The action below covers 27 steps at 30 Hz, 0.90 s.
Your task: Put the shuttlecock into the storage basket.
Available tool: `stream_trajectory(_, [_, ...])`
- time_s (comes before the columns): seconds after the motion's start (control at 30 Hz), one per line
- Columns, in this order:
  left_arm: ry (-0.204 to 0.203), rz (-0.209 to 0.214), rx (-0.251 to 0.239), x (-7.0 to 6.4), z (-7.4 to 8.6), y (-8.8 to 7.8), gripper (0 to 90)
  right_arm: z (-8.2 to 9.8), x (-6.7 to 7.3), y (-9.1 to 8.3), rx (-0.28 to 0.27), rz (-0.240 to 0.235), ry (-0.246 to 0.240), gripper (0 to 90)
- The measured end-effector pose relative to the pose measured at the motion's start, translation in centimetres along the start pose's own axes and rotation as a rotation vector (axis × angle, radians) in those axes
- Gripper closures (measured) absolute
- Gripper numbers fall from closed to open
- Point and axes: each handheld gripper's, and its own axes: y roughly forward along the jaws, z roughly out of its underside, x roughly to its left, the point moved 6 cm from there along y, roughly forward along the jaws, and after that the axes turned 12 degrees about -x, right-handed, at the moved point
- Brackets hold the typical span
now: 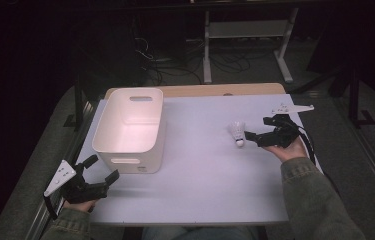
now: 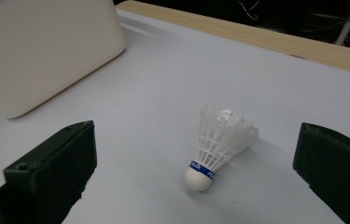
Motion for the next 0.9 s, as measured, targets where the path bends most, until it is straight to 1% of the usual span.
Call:
stream_trajectory(0.1, [0.001, 0.002, 0.0, 0.0, 0.0, 0.0, 0.0, 0.0, -0.2, 0.3, 0.008, -0.001, 0.005, 0.0])
stream_trajectory(0.33, [0.001, 0.004, 0.0, -0.1, 0.0, 0.0, 0.0, -0.1, -0.6, 1.0, 0.042, -0.027, 0.025, 0.0])
stream_trajectory(0.4, [0.009, 0.008, 0.001, -0.1, 0.0, 0.1, 0.0, -0.1, -0.8, 1.2, 0.052, -0.037, 0.035, 0.0])
stream_trajectory(0.5, [0.003, 0.005, -0.001, -0.1, 0.0, 0.0, 0.0, -0.1, -1.1, 1.5, 0.065, -0.044, 0.069, 0.0])
stream_trajectory(0.63, [0.004, 0.005, 0.0, -0.1, 0.0, 0.0, 0.0, 0.0, -1.3, 1.9, 0.092, -0.067, 0.082, 0.0])
stream_trajectory(0.7, [0.003, 0.004, -0.001, -0.1, 0.0, 0.0, 0.0, 0.1, -1.5, 2.2, 0.1, -0.072, 0.082, 0.0])
stream_trajectory(0.9, [0.002, 0.003, -0.002, 0.0, 0.0, 0.0, 0.0, 0.4, -2.0, 3.0, 0.115, -0.086, 0.115, 0.0])
